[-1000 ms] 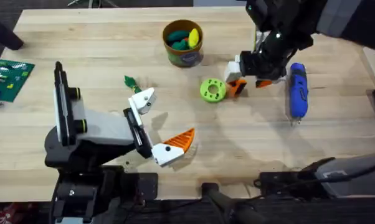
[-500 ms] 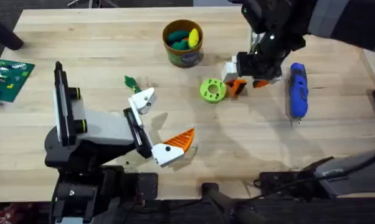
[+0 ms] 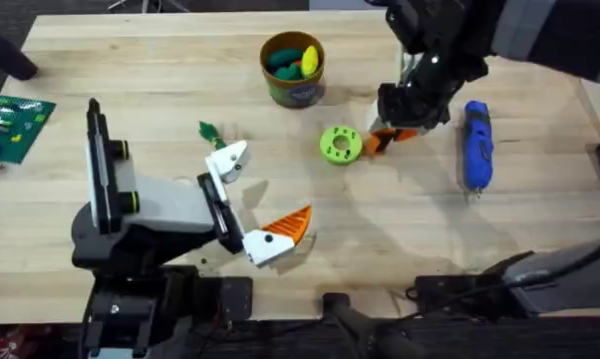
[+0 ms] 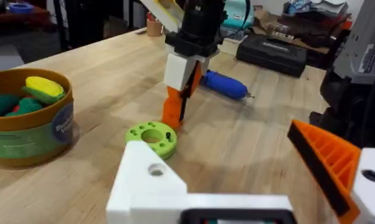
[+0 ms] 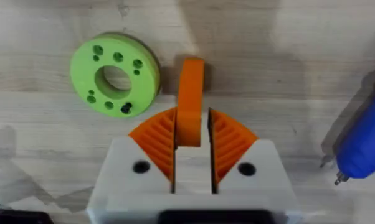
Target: Pick up the gripper from the table and insert it into the empty holder that is missing its gripper. Then pick up a screw, insert it into the mounting hole, and use the screwdriver to tighten it. Finally, clean up the table by picking up the vegetable and placing it into the bucket.
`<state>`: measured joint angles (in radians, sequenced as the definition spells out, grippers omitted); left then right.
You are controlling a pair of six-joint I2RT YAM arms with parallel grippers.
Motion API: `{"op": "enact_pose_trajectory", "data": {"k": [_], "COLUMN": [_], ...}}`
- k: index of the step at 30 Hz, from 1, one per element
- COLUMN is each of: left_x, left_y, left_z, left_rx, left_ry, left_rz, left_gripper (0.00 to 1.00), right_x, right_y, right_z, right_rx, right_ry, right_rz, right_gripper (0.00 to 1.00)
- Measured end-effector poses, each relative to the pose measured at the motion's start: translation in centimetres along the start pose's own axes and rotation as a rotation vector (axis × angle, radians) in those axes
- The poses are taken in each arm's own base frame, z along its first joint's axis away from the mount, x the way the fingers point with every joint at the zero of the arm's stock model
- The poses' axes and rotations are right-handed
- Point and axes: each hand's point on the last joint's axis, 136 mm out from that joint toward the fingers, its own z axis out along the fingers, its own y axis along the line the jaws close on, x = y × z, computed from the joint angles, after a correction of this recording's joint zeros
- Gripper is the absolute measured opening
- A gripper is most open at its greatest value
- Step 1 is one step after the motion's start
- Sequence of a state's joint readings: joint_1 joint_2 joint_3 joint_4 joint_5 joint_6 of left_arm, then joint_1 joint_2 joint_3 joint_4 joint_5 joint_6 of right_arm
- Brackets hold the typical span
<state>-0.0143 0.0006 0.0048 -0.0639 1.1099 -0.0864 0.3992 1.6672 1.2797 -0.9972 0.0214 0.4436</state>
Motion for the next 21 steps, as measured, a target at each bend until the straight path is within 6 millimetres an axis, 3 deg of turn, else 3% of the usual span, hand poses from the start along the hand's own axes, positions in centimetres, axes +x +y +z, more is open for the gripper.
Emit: {"op": "enact_pose_trajectory", "data": {"k": [5, 17, 21], "left_x": [0.0, 0.0, 0.0], "left_y": [0.0, 0.0, 0.0], "left_z": [0.0, 0.0, 0.0], "left_rx": [0.0, 0.0, 0.0], "left_ry": [0.0, 0.0, 0.0], "left_rz": [0.0, 0.0, 0.0], "left_gripper": [0.986, 0.986, 0.986], "right_x": [-0.06, 0.03, 0.41], "right_y": [0.03, -0.01, -0.18], "right_z": [-0.02, -0.09, -0.99], "right_rx": [-0.001, -0.001, -0.004], "right_ry": [-0.002, 0.0, -0.008], "right_rz": [-0.002, -0.002, -0.002], "right_gripper": [0.021, 0.02, 0.02]}}
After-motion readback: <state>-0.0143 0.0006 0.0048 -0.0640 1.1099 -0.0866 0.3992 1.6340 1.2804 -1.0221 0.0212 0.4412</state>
